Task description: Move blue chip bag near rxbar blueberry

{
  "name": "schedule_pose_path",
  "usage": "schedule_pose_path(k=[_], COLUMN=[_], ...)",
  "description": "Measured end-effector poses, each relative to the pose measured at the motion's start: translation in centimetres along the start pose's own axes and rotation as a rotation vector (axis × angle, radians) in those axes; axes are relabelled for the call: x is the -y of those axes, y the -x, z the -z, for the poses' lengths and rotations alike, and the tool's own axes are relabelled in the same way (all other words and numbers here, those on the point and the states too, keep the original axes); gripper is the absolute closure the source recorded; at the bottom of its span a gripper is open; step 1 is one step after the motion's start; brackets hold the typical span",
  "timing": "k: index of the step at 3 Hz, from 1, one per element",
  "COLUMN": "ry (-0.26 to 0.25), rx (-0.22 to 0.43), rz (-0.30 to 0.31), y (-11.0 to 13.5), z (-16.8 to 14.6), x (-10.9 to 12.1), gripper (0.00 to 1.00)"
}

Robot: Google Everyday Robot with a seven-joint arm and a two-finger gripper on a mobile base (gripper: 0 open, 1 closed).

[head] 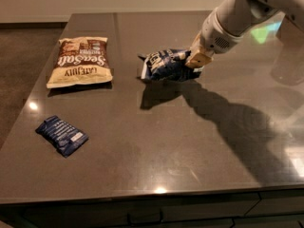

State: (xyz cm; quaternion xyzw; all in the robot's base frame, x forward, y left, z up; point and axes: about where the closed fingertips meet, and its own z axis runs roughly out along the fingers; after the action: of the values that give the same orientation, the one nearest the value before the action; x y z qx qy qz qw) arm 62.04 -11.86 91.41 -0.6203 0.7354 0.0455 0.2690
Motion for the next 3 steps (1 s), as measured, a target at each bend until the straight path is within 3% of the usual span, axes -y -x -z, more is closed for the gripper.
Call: schedule_pose_path(k=[1, 3], ry=[0.042, 0.063], rx=[0.025, 0.066], rz=[0.113, 0.252], y=[2.5, 6.1], z=[1.2, 1.6], x=[-5.1, -12.1], gripper=[1.0, 1.0])
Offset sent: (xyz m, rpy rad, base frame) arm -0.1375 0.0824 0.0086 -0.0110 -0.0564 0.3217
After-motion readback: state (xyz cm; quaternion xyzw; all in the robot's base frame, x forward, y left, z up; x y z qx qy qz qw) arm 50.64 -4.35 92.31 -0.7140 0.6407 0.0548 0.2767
